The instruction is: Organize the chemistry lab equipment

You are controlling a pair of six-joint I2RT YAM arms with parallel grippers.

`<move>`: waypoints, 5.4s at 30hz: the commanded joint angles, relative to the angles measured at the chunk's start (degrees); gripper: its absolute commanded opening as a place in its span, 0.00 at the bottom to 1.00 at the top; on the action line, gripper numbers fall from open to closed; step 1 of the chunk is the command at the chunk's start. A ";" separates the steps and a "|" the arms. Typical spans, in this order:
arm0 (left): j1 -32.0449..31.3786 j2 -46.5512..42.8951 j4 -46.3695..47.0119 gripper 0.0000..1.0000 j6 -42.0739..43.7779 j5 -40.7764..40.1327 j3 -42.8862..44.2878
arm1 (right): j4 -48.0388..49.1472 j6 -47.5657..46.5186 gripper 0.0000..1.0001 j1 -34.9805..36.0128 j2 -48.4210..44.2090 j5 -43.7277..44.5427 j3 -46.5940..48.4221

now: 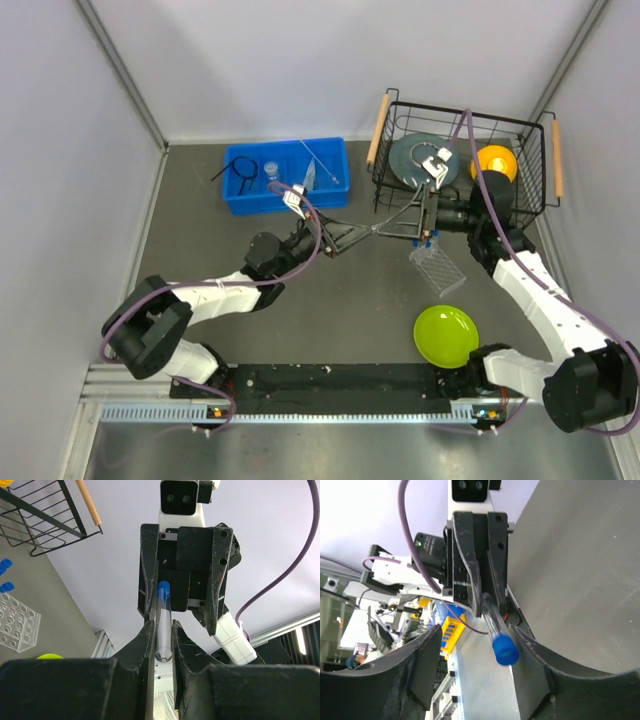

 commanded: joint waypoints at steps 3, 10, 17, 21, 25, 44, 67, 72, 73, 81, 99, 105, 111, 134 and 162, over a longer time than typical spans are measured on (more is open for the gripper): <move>-2.52 -2.87 -1.67 0.03 2.47 -6.11 1.27 | 8.39 5.80 0.48 0.31 1.05 0.78 -0.88; -3.75 -6.03 -6.86 0.04 3.78 -11.48 -0.66 | 3.81 1.75 0.37 -0.30 0.61 3.94 -0.53; -3.75 -6.74 -8.10 0.04 4.05 -11.67 -1.19 | 8.55 6.93 0.32 -2.85 0.78 3.16 -2.81; -3.84 -5.86 -7.05 0.04 3.44 -11.23 -1.10 | 10.92 8.43 0.27 -2.94 0.35 2.45 -3.34; -4.19 -4.98 -6.51 0.05 2.91 -10.79 -0.84 | 11.81 9.48 0.26 -3.03 0.17 2.10 -3.96; -4.90 -4.10 -6.78 0.09 3.26 -10.00 -0.31 | 11.99 6.85 0.15 -3.38 0.08 2.45 -3.96; 7.14 -32.31 -70.13 0.99 38.23 -16.23 5.93 | -25.44 -47.54 0.14 -8.30 -8.71 31.17 -2.37; 8.37 -37.41 -73.84 0.99 41.14 -18.26 2.42 | -26.42 -55.80 0.14 -8.30 -9.50 40.22 -5.88; 8.38 -37.59 -73.75 0.99 41.06 -18.08 1.54 | -26.33 -56.43 0.14 -8.30 -9.32 41.11 -6.15; 8.38 -37.42 -72.69 0.99 40.88 -17.46 -2.25 | -25.19 -58.72 0.14 -8.30 -4.15 44.11 -5.63; 8.38 -38.21 -73.31 0.99 42.11 -17.99 -3.30 | -22.73 -60.56 0.15 -5.58 4.47 46.31 -4.84; 8.38 -38.47 -73.40 0.99 42.20 -18.17 -3.48 | -22.55 -60.65 0.15 -4.61 6.58 46.49 -4.48; 8.29 -38.56 -73.75 0.99 42.37 -18.43 -3.65 | -22.37 -60.91 0.15 -4.35 7.81 47.01 -4.13; 8.29 -38.47 -73.92 0.99 43.08 -18.78 -3.48 | -22.99 -63.20 0.19 -1.10 12.39 50.53 -2.90; 8.90 -41.19 -84.02 0.99 50.70 -21.68 6.62 | -34.59 -75.41 0.75 -3.45 -5.26 53.09 2.53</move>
